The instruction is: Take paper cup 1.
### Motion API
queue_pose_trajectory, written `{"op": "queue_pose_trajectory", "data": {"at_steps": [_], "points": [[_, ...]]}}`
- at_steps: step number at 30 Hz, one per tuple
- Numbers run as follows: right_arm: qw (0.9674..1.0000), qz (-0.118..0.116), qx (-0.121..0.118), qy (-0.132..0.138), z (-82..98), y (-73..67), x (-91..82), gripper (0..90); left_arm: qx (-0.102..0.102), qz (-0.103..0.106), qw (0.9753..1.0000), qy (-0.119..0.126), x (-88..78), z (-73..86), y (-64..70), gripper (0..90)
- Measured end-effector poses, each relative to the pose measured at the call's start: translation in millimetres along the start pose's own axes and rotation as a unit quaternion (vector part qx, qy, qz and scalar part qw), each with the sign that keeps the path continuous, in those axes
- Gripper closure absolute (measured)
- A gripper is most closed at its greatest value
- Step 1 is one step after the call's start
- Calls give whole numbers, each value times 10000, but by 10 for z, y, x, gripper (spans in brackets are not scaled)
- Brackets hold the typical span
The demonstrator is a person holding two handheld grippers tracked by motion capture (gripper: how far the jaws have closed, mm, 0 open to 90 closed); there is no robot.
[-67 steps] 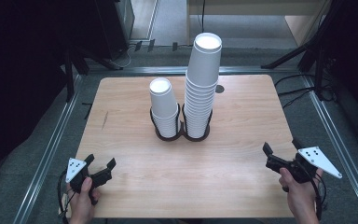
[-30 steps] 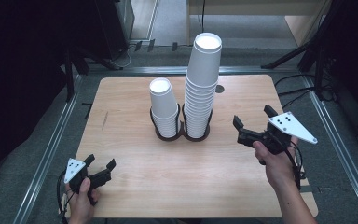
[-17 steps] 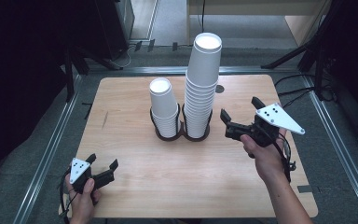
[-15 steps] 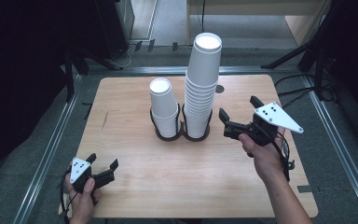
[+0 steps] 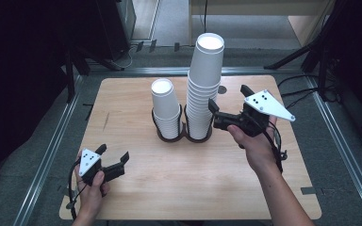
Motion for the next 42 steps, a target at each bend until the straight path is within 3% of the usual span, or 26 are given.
{"op": "queue_pose_trajectory", "data": {"at_steps": [6, 11, 16, 26, 32, 42], "points": [[10000, -44, 48, 28, -80, -55, 66, 0, 38, 198, 9998, 61, 116, -179, 226, 83], [10000, -74, 55, 34, -150, -100, 137, 0, 213, 463, 9985, 184, 263, -396, 574, 82], [10000, -74, 25, -18, -161, -125, 198, 0, 325, 636, 9972, 226, 375, -516, 804, 82], [9999, -79, 152, -7, -199, -112, 262, 0, 320, 871, 9952, 310, 567, -707, 1182, 83], [9996, -82, 280, -28, -202, -76, 313, 0, 409, 916, 9945, 313, 699, -783, 1418, 82], [9997, -79, 207, -89, -222, -91, 392, 0, 615, 980, 9927, 351, 867, -896, 1698, 83]]}}
Point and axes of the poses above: each handheld gripper's, and its own axes: x roughly forward along the jaws, z roughly out of its underside, y roughly to its right, the point moved 10 cm from there along x, roughly forward along the jaws, and after that the axes turned 5 degrees about -y, right-handed, at the moved point
